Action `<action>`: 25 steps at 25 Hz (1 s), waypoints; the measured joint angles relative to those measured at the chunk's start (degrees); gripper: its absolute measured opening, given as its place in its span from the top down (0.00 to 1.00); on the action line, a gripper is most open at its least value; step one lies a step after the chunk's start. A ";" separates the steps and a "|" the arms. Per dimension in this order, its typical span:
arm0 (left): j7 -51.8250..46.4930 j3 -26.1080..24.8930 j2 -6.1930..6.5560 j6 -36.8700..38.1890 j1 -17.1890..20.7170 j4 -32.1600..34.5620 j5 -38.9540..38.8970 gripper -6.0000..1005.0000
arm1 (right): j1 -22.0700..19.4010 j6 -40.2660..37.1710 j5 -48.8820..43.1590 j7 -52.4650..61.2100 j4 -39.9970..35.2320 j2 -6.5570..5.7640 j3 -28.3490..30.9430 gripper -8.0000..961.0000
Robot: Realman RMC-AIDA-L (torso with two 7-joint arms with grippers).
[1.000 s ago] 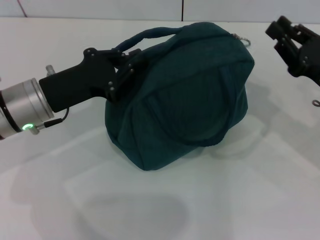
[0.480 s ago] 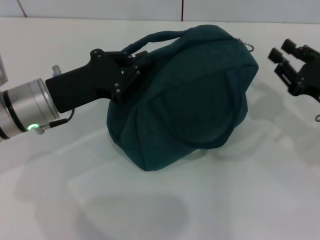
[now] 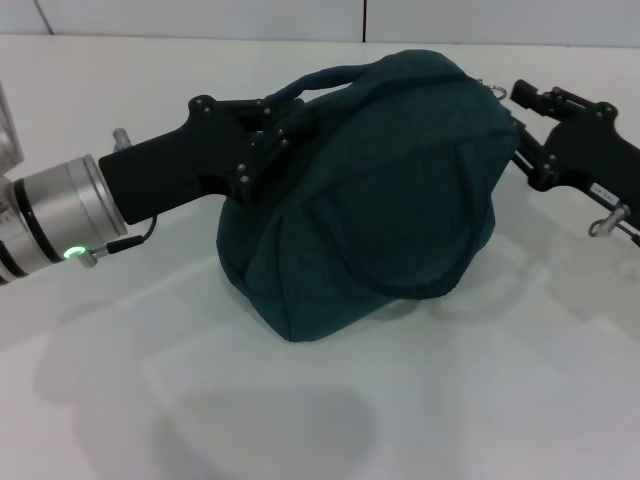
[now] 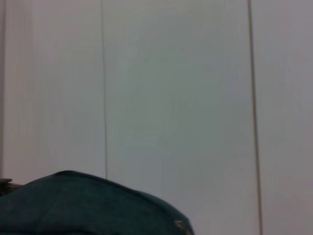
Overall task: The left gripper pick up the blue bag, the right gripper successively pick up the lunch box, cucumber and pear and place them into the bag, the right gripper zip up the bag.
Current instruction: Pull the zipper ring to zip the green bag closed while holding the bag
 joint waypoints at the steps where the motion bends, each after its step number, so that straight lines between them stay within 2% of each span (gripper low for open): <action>1: 0.00 -0.01 -0.03 0.04 0.00 0.00 0.00 0.90 | 0.30 0.34 0.00 0.00 -0.08 0.02 -0.56 0.66; 10: 0.60 -0.04 -0.17 0.06 -0.03 -0.09 -0.45 0.90 | 2.05 1.28 -0.08 -1.06 -1.10 0.06 -2.16 0.68; 16: 1.76 -0.04 -0.31 0.08 -1.37 -1.80 -0.82 0.90 | 2.75 1.80 0.07 -1.55 -2.37 0.27 -4.52 0.70; 25: 2.42 -0.12 -0.32 0.12 -2.27 -2.79 -1.08 0.90 | 1.92 1.78 0.45 -1.28 -3.04 0.28 -5.63 0.72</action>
